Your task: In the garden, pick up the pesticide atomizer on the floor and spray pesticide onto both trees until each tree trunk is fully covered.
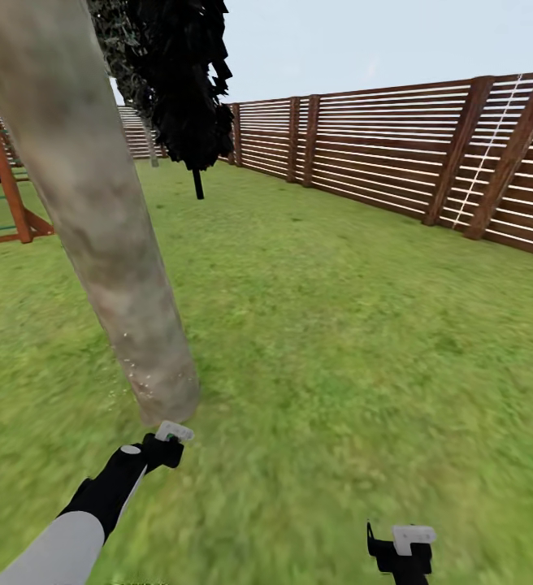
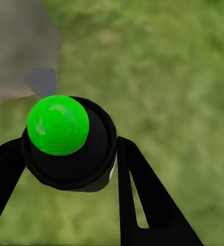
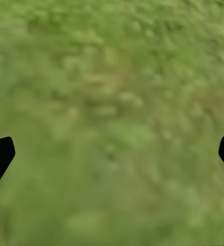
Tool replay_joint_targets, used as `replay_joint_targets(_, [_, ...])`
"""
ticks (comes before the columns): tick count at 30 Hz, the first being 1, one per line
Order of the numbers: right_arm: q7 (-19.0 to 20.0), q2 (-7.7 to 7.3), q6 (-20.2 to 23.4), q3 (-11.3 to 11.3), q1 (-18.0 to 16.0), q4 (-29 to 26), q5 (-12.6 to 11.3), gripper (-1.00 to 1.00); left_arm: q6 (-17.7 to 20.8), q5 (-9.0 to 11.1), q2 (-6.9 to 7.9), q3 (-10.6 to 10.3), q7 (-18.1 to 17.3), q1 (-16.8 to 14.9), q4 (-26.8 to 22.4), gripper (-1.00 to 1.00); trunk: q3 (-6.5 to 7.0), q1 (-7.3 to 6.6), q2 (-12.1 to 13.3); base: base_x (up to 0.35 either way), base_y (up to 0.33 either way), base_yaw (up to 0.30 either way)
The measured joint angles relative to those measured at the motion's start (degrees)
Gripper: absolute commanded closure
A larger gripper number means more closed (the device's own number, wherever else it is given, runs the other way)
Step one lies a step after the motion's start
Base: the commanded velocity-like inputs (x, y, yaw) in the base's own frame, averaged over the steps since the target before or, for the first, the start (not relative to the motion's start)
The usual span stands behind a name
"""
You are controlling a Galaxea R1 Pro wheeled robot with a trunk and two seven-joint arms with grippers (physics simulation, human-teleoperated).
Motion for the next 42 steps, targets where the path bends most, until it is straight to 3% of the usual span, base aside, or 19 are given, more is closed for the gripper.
replay_joint_targets(11, [0.0, 0.00, 0.0, 0.0, 0.0, 0.0, 0.0, -1.00, 0.0, 0.1, -0.06, 0.3, 3.1, 0.0, 0.0, 1.00, 0.00, -0.01, 0.0, -0.009, -0.235, 0.276])
replay_joint_targets(15, [0.0, 0.00, 0.0, 0.0, 0.0, 0.0, 0.0, -1.00, 0.1, 0.0, 0.03, 3.9, 3.1, 0.0, -0.4, 1.00, 0.00, 0.01, 0.0, 0.014, -0.012, 0.277])
replay_joint_targets(21, [0.0, 0.00, 0.0, 0.0, 0.0, 0.0, 0.0, -1.00, 0.1, 0.0, -0.15, 4.2, 3.1, 0.0, 0.0, 1.00, 0.00, 0.01, 0.0, 0.001, 0.000, 0.264])
replay_joint_targets(25, [0.1, -0.24, 0.0, 0.0, 0.0, 0.0, 0.0, -1.00, 0.3, -0.1, -2.87, 3.8, 2.8, -0.4, -0.5, 1.00, 0.00, 0.01, 0.0, 0.000, 0.000, 0.035])
replay_joint_targets(29, [0.1, -0.41, 0.0, 0.0, 0.0, 0.0, 0.0, -1.00, 6.4, 0.3, -8.20, 2.1, 2.4, -1.9, -1.5, 1.00, 0.01, 0.00, 0.0, 0.000, 0.000, 0.000])
replay_joint_targets(31, [0.1, -0.43, 0.0, 0.0, 0.0, 0.0, 0.0, -1.00, 8.6, -0.1, -8.41, 1.7, 2.3, -4.0, -1.9, 1.00, 0.01, 0.00, 0.0, 0.000, 0.000, 0.000])
replay_joint_targets(34, [0.0, -0.44, 0.0, 0.0, 0.0, 0.0, 0.0, -1.00, 11.2, -0.6, -5.67, 1.6, 2.4, -4.8, -5.1, 1.00, 0.01, 0.01, 0.0, -0.098, 0.000, 0.000])
replay_joint_targets(37, [0.0, -0.44, 0.0, 0.0, 0.0, 0.0, 0.0, -1.00, 11.8, -0.2, -5.10, 1.4, 2.4, -4.7, -7.9, 1.00, 0.00, 0.04, 0.0, -0.310, 0.000, 0.000])
replay_joint_targets(38, [0.0, -0.44, 0.0, 0.0, 0.0, 0.0, 0.0, -1.00, 11.8, -0.1, -5.22, 1.5, 2.4, -4.9, -8.1, 1.00, 0.00, 0.04, 0.0, -0.301, 0.000, 0.000])
replay_joint_targets(41, [0.0, -0.44, 0.0, 0.0, 0.0, 0.0, 0.0, -1.00, 12.2, 0.3, -8.28, 1.3, 2.4, -6.1, -9.0, 1.00, 0.01, 0.02, 0.0, -0.123, 0.000, 0.053])
replay_joint_targets(42, [0.0, -0.39, 0.0, 0.0, 0.0, 0.0, 0.0, -1.00, 15.1, 0.2, -9.17, 1.2, 2.4, -7.8, -9.9, 1.00, 0.01, 0.01, 0.0, -0.014, 0.000, 0.211])
